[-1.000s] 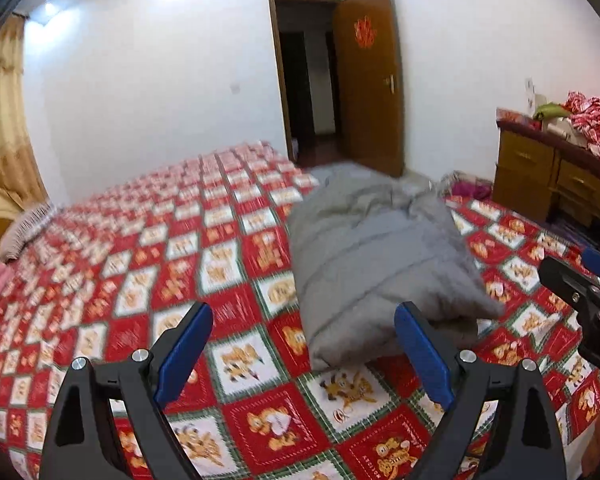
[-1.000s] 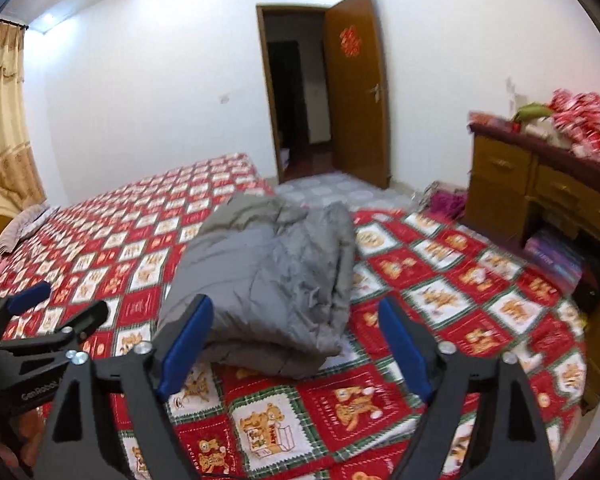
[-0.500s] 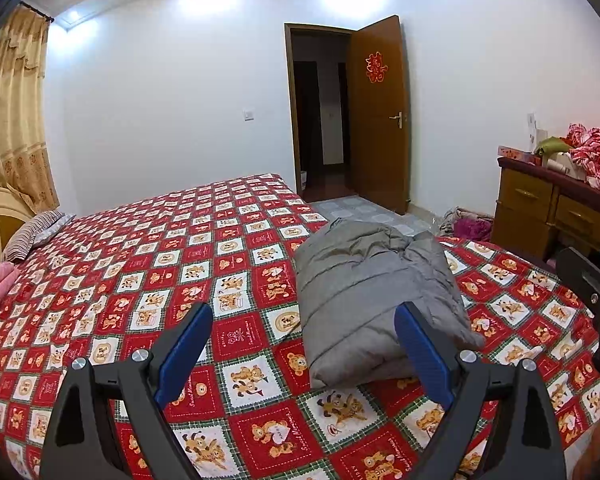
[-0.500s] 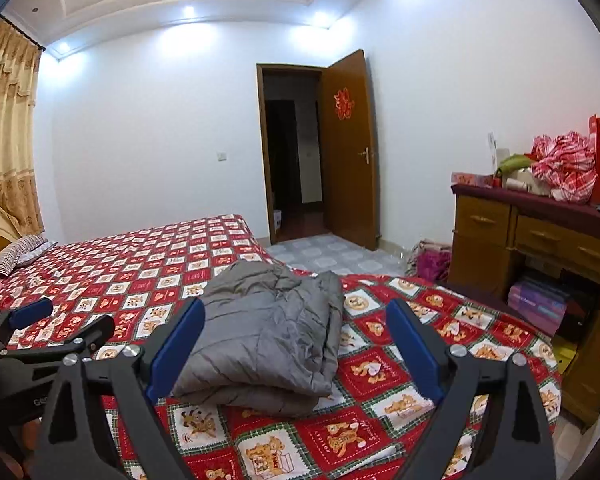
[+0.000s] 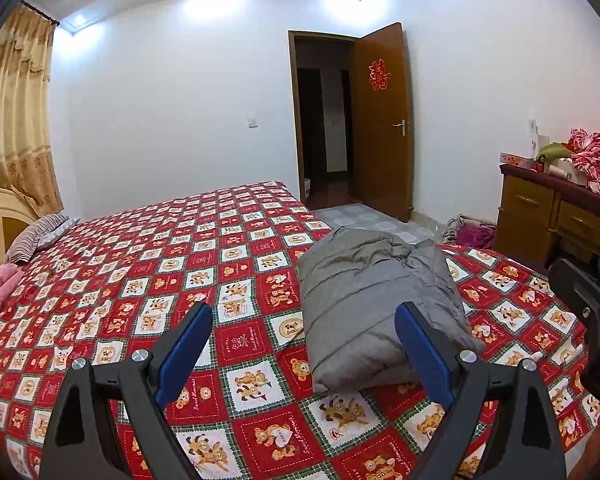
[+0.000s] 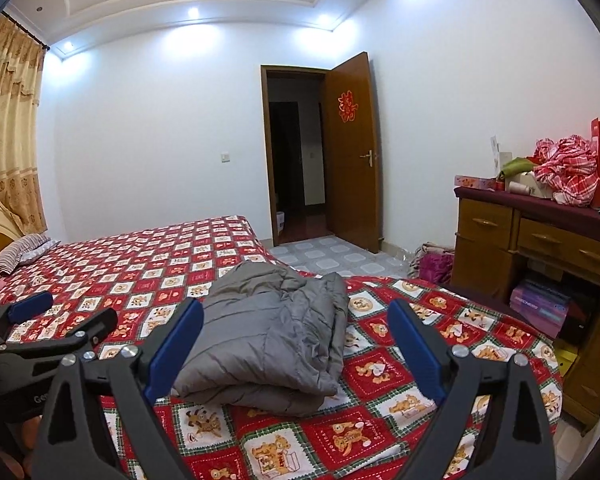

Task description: Fold large clothes

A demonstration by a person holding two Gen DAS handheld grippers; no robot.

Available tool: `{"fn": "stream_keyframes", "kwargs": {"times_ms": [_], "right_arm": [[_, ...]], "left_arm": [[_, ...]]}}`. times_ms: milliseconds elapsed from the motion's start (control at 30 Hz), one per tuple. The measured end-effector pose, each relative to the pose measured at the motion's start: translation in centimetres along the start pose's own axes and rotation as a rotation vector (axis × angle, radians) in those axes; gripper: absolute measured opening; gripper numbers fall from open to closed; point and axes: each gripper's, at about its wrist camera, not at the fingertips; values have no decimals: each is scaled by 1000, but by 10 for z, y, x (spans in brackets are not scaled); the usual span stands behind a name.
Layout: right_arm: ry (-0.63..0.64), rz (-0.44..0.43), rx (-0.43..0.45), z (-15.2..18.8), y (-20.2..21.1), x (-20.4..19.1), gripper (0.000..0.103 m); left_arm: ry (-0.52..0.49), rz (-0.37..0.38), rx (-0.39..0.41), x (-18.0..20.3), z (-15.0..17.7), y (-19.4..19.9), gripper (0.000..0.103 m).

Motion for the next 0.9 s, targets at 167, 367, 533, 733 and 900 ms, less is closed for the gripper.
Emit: {"fn": "stream_keyframes", "kwargs": {"times_ms": [167, 367, 533, 733, 900], "right_arm": [[-1, 1, 1, 0, 1, 0, 96], [-9, 1, -5, -2, 0, 4, 96], [-17, 2, -11, -3, 0, 6, 96], [-20, 4, -12, -3, -2, 8, 96], [-26, 5, -19, -3, -4, 9, 96]], "left_arm": [[-1, -2, -2, 0, 0, 0, 93], [0, -11, -6, 0, -2, 0, 93], [3, -13, -16, 0, -2, -2, 93], [2, -21, -20, 2, -2, -5, 93], [8, -23, -27, 1, -3, -7, 93]]}}
Point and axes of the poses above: each gripper's, at about its wrist camera, not at the fingertips, and y roughly against the way its jaws point, x to its right, z to its underside, and after that the axes turned 11 degrees about -x, right-handed
